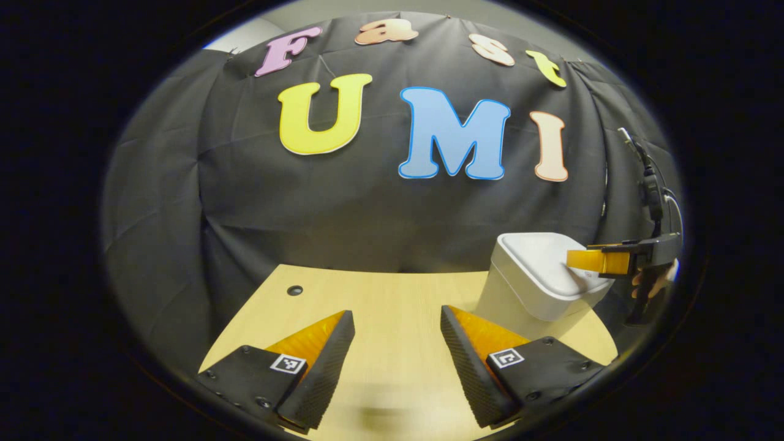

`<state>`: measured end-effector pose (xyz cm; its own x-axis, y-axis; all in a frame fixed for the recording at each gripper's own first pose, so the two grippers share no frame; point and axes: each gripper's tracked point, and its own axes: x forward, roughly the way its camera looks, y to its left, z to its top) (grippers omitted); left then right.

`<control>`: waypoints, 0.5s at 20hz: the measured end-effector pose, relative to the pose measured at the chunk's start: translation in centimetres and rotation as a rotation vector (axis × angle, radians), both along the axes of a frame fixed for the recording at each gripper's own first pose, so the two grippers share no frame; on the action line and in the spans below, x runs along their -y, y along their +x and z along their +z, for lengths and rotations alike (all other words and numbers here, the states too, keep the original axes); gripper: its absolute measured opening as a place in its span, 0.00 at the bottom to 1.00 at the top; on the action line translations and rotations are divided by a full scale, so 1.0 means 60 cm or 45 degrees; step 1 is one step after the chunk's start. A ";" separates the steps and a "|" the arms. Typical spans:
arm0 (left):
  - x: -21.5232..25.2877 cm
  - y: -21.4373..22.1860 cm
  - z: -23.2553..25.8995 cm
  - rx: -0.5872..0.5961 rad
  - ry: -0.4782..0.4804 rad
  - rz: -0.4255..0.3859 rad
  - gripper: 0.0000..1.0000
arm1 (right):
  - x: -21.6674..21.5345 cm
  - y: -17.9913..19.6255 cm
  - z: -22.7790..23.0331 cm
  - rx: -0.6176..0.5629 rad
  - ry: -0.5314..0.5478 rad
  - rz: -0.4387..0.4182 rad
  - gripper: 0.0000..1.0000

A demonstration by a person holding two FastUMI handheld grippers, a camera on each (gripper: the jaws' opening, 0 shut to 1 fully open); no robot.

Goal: Press the lid of the desktop garbage bin to open it, pick up the crumpled paper on the desktop and throw it into the bin, then pick up the pop can on the desktop and drop it into the bin, and finally close the garbage bin lid.

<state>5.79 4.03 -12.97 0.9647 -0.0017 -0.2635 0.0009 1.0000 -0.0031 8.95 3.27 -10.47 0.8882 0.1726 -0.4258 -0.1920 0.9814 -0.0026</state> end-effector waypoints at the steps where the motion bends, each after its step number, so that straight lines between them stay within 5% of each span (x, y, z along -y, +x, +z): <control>1: 0.002 -0.001 0.001 0.003 0.002 -0.004 0.93 | -0.003 -0.001 0.005 0.016 0.000 0.004 0.92; 10: 0.016 0.003 0.087 0.174 0.065 -0.005 0.93 | -0.008 -0.032 0.100 0.280 0.042 -0.027 0.93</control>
